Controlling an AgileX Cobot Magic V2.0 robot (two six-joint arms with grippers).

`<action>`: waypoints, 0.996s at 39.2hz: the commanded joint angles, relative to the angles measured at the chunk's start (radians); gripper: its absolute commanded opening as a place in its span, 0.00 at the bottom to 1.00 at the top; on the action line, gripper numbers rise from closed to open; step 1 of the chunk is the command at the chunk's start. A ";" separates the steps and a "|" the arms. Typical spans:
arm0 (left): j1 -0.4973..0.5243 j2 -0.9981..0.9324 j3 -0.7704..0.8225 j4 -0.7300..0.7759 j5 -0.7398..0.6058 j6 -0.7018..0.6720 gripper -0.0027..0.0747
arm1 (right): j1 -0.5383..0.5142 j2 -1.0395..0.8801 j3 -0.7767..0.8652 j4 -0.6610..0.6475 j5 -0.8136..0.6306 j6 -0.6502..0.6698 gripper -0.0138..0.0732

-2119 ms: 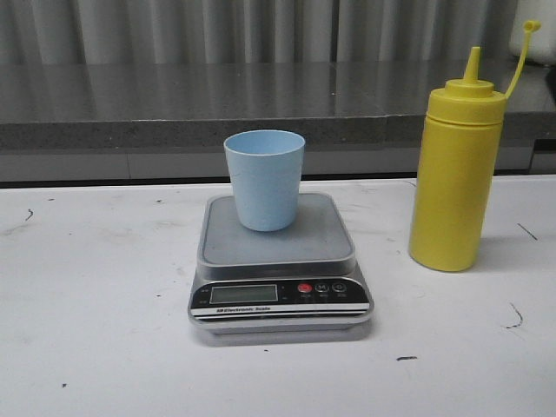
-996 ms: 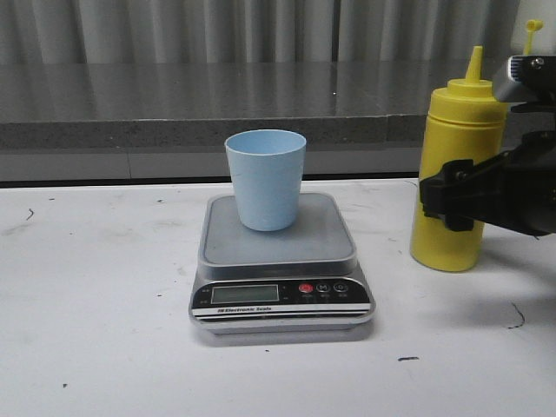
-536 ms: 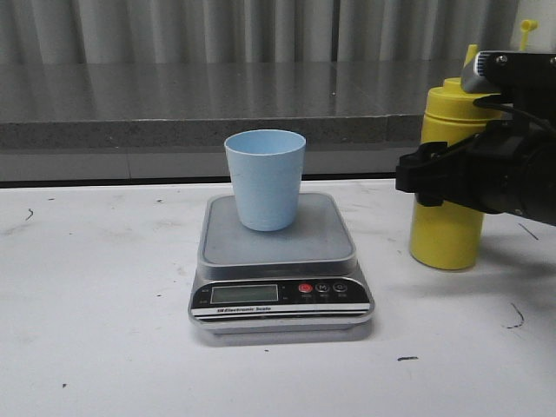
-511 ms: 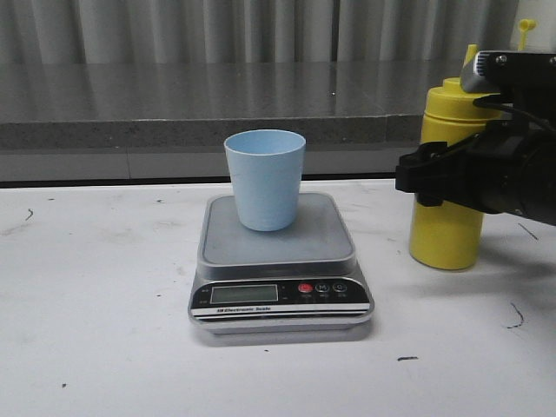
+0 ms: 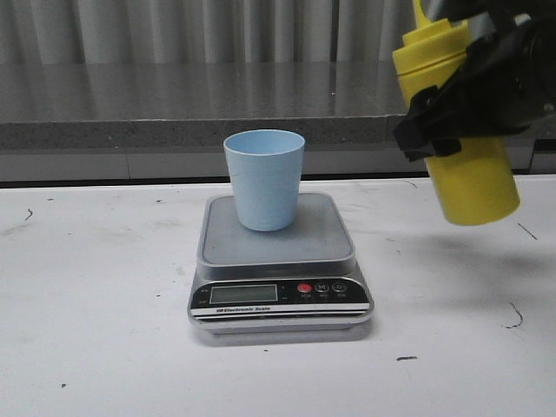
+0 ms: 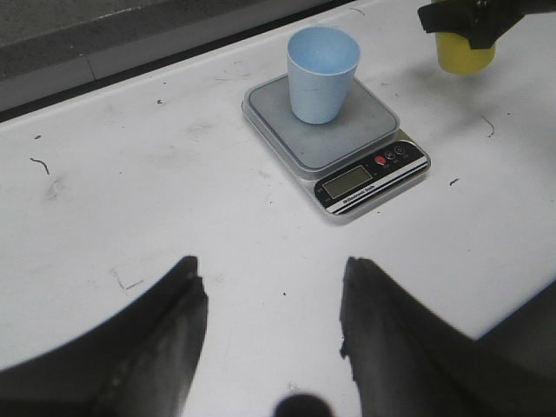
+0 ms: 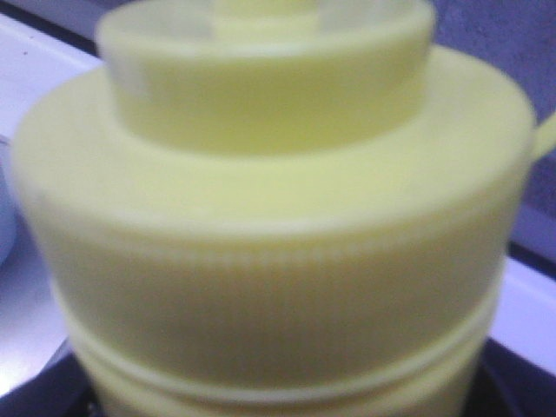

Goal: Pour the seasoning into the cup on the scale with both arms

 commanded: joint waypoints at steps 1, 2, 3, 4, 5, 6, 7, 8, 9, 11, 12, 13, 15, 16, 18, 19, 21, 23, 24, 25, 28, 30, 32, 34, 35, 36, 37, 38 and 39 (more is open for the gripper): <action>0.000 0.008 -0.026 -0.005 -0.070 -0.007 0.50 | 0.004 -0.070 -0.118 -0.038 0.079 -0.099 0.51; 0.000 0.008 -0.026 -0.005 -0.070 -0.007 0.50 | 0.004 -0.071 -0.144 -0.047 0.111 -0.117 0.51; 0.000 0.008 -0.026 -0.005 -0.070 -0.007 0.50 | 0.005 -0.071 -0.164 -0.059 0.152 -0.131 0.51; 0.000 0.008 -0.026 -0.005 -0.070 -0.007 0.50 | 0.007 -0.071 -0.184 -0.072 0.182 -0.140 0.51; 0.000 0.008 -0.026 -0.005 -0.070 -0.007 0.50 | 0.011 -0.071 -0.211 -0.081 0.215 -0.159 0.51; 0.000 0.008 -0.026 -0.005 -0.070 -0.007 0.50 | 0.016 -0.070 -0.230 -0.101 0.259 -0.176 0.51; 0.000 0.008 -0.026 -0.005 -0.070 -0.007 0.50 | 0.021 -0.070 -0.250 -0.116 0.292 -0.185 0.51; 0.000 0.008 -0.026 -0.005 -0.070 -0.007 0.50 | 0.028 -0.070 -0.276 -0.133 0.325 -0.201 0.51; 0.000 0.008 -0.026 -0.005 -0.070 -0.007 0.50 | 0.043 -0.068 -0.301 -0.158 0.379 -0.213 0.51; 0.000 0.008 -0.026 -0.005 -0.070 -0.007 0.50 | 0.064 -0.061 -0.346 -0.217 0.446 -0.217 0.51; 0.000 0.008 -0.026 -0.005 -0.070 -0.007 0.50 | 0.074 -0.056 -0.364 -0.233 0.471 -0.217 0.51; 0.000 0.008 -0.026 -0.005 -0.070 -0.007 0.50 | 0.085 -0.050 -0.389 -0.265 0.496 -0.217 0.51; 0.000 0.008 -0.026 -0.005 -0.070 -0.007 0.50 | 0.107 -0.031 -0.424 -0.306 0.549 -0.216 0.51; 0.000 0.008 -0.026 -0.005 -0.070 -0.007 0.50 | 0.116 -0.022 -0.447 -0.332 0.571 -0.216 0.51; 0.000 0.008 -0.026 -0.005 -0.070 -0.007 0.50 | 0.136 0.003 -0.479 -0.372 0.625 -0.216 0.51; 0.000 0.008 -0.026 -0.005 -0.070 -0.007 0.50 | 0.143 0.014 -0.499 -0.401 0.649 -0.216 0.51; 0.000 0.008 -0.026 -0.005 -0.070 -0.007 0.50 | 0.162 0.042 -0.530 -0.460 0.708 -0.216 0.51; 0.000 0.008 -0.026 -0.005 -0.070 -0.007 0.50 | 0.181 0.071 -0.554 -0.528 0.766 -0.216 0.51; 0.000 0.008 -0.026 -0.005 -0.070 -0.007 0.50 | 0.190 0.083 -0.567 -0.560 0.789 -0.216 0.51; 0.000 0.008 -0.026 -0.005 -0.070 -0.007 0.50 | 0.199 0.094 -0.576 -0.592 0.810 -0.215 0.51; 0.000 0.008 -0.026 -0.005 -0.070 -0.007 0.50 | 0.230 0.134 -0.595 -0.711 0.873 -0.213 0.51; 0.000 0.008 -0.026 -0.005 -0.070 -0.007 0.50 | 0.245 0.153 -0.599 -0.772 0.895 -0.212 0.51; 0.000 0.008 -0.026 -0.005 -0.070 -0.007 0.50 | 0.261 0.174 -0.599 -0.837 0.912 -0.212 0.51; 0.000 0.008 -0.026 -0.005 -0.070 -0.007 0.50 | 0.276 0.187 -0.599 -0.893 0.927 -0.205 0.51; 0.000 0.008 -0.026 -0.005 -0.070 -0.007 0.50 | 0.282 0.195 -0.599 -0.915 0.932 -0.198 0.51; 0.000 0.008 -0.026 -0.005 -0.070 -0.007 0.50 | 0.289 0.200 -0.599 -0.947 0.937 -0.189 0.51; 0.000 0.008 -0.026 -0.005 -0.070 -0.007 0.50 | 0.295 0.208 -0.599 -0.968 0.943 -0.185 0.51; 0.000 0.008 -0.026 -0.005 -0.070 -0.007 0.50 | 0.297 0.211 -0.599 -0.990 0.946 -0.183 0.51; 0.000 0.008 -0.026 -0.005 -0.070 -0.007 0.50 | 0.302 0.217 -0.599 -1.015 0.951 -0.183 0.51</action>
